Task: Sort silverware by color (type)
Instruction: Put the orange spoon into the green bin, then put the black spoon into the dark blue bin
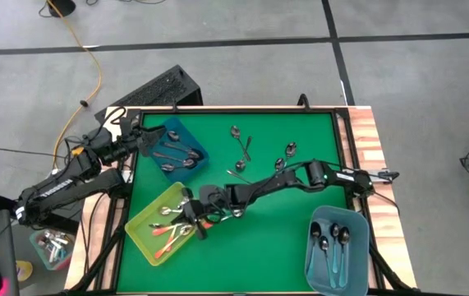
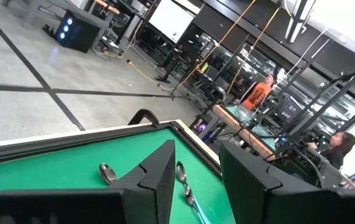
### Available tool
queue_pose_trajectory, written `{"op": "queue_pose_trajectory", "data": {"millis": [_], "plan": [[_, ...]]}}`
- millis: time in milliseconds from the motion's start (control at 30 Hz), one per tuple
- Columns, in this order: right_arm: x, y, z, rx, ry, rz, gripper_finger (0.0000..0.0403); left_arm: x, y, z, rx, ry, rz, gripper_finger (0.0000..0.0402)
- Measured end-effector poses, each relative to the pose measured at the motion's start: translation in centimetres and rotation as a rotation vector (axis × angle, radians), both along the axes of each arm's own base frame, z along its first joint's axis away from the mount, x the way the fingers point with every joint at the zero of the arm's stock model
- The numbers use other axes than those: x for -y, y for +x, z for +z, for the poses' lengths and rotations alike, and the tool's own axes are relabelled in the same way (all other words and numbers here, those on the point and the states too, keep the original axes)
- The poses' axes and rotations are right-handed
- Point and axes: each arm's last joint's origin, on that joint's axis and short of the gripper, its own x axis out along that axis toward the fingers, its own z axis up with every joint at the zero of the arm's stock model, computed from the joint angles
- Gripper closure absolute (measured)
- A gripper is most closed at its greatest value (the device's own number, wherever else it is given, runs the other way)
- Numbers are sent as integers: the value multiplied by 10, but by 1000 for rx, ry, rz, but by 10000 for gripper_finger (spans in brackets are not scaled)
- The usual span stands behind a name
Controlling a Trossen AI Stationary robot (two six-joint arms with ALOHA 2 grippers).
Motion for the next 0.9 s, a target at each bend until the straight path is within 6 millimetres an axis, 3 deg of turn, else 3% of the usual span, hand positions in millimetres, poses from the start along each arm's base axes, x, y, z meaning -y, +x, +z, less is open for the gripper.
{"op": "queue_pose_trajectory", "data": {"millis": [533,600,700,800,900], "plan": [[9,1,-3,-85,-5,-36,284,0,0,0,-3,4,8,292],[11,0,10,-93,-11,-25,275,0,0,0,-3,4,18,292],[16,-6,50,-65,-67,-19,267,-1,0,0,-3,5,26,292],[23,-20,89,-90,-158,-40,265,-1,0,0,-8,13,27,292],[33,-43,115,-211,-273,-82,265,-1,0,0,-9,15,27,292]]}}
